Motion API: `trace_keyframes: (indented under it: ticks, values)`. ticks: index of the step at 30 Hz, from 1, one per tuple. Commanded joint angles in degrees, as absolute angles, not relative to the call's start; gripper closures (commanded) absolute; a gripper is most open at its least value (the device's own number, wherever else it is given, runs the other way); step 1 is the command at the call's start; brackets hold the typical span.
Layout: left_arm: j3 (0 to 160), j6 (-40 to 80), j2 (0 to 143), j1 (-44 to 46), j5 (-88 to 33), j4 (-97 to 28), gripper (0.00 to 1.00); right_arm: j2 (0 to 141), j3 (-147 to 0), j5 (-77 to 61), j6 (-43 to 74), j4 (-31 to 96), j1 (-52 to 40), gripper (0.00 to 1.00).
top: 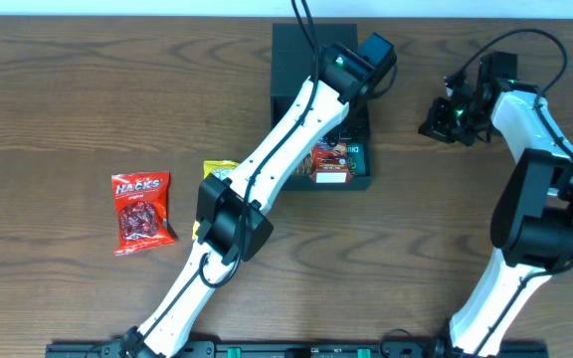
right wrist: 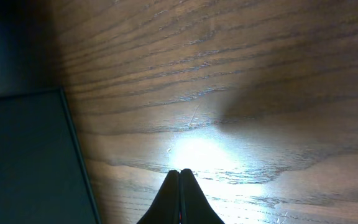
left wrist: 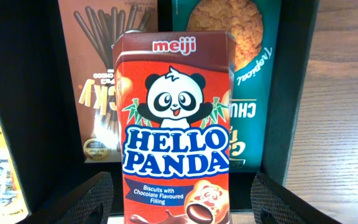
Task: Pack container
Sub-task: 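Lower the Hello Panda box into the black box and release, then withdraw left gripper and reach right gripper into the black box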
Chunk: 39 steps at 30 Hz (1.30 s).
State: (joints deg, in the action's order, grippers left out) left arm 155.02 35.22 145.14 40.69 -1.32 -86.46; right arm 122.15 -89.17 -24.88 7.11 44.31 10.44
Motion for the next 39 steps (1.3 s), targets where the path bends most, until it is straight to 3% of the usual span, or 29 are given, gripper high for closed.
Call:
trace_keyframes:
  ticks: [1,7,13,17,20,28,35,39]
  values:
    - [154.3,36.4,146.0,41.6,-1.0,-86.2,0.27,122.2,-89.2,-25.6,6.1,44.4,11.0,0.98]
    - [154.2,35.2,146.0,41.7,2.0,-86.3,0.25,122.2,-89.2,-25.6,6.1,44.6,11.0,0.98]
    - [155.1,34.7,144.2,40.9,2.7,-85.1,0.3,122.1,-89.3,-25.6,6.1,44.6,11.0,0.98]
    - [160.2,34.6,140.1,39.2,9.5,-84.6,0.29,119.9,-91.8,-25.5,2.4,49.7,11.0,0.99]
    - [163.3,31.2,136.0,37.0,17.8,-84.4,0.23,115.5,-94.7,-25.4,-0.4,54.7,10.9,0.98]
    - [163.5,26.3,130.6,19.7,13.9,-86.9,0.18,98.3,-94.6,-19.1,-1.5,59.5,2.6,0.98]
    - [163.4,23.5,130.6,5.2,0.8,-86.7,0.21,96.3,-87.0,-16.7,-1.4,61.0,-11.9,0.98]
    - [163.4,23.5,130.6,0.7,-0.3,-86.6,0.21,96.3,-84.5,-16.8,-1.3,62.0,-18.3,0.98]
